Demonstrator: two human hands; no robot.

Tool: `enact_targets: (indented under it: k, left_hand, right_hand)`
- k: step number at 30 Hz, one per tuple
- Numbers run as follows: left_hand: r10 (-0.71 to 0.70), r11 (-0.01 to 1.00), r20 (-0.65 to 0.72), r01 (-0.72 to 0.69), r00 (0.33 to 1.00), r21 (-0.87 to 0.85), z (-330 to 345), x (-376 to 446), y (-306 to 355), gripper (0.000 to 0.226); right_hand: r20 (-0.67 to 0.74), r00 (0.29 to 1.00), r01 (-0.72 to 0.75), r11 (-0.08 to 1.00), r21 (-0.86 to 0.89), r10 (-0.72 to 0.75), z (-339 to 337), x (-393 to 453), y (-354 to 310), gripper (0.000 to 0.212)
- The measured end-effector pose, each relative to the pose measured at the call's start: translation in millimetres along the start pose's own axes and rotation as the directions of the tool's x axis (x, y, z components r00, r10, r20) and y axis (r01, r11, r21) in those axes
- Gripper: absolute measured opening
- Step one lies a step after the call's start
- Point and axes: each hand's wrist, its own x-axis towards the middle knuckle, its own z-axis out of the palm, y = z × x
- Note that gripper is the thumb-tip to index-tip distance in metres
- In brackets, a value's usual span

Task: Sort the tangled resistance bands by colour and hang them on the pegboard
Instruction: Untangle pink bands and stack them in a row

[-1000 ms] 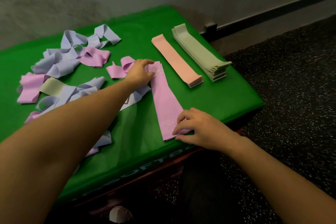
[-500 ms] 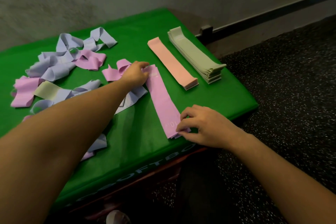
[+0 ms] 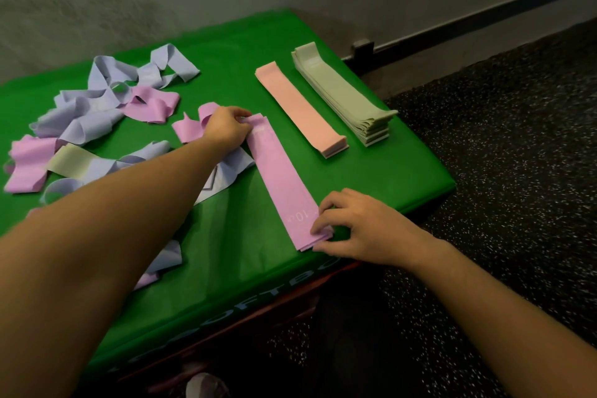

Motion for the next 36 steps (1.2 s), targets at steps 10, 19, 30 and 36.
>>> enact_targets:
  k: [10, 19, 30, 36]
  left_hand:
    - [0.229, 0.972, -0.144, -0.219, 0.963, 0.081, -46, -36, -16, 0.016]
    - [0.223, 0.958, -0.15, -0.188, 0.963, 0.215, -75, -80, -99, 0.022]
    - [0.154, 0.984, -0.267, -0.171, 0.951, -0.042, -60, -87, -126, 0.024]
    - [0.151, 0.979, -0.293, -0.184, 0.944, -0.088, -58, -88, -127, 0.024]
  right_hand:
    - [-0.168, 0.978, -0.1, 0.983, 0.151, 0.126, -5, 52, -9, 0.016]
    - [-0.11, 0.984, -0.122, 0.982, 0.147, 0.139, 7, 165, -26, 0.018]
    - [-0.077, 0.98, -0.179, 0.982, 0.068, 0.184, 28, 287, -32, 0.045]
    - [-0.074, 0.924, -0.382, 0.921, -0.079, 0.376, 41, 318, -16, 0.05]
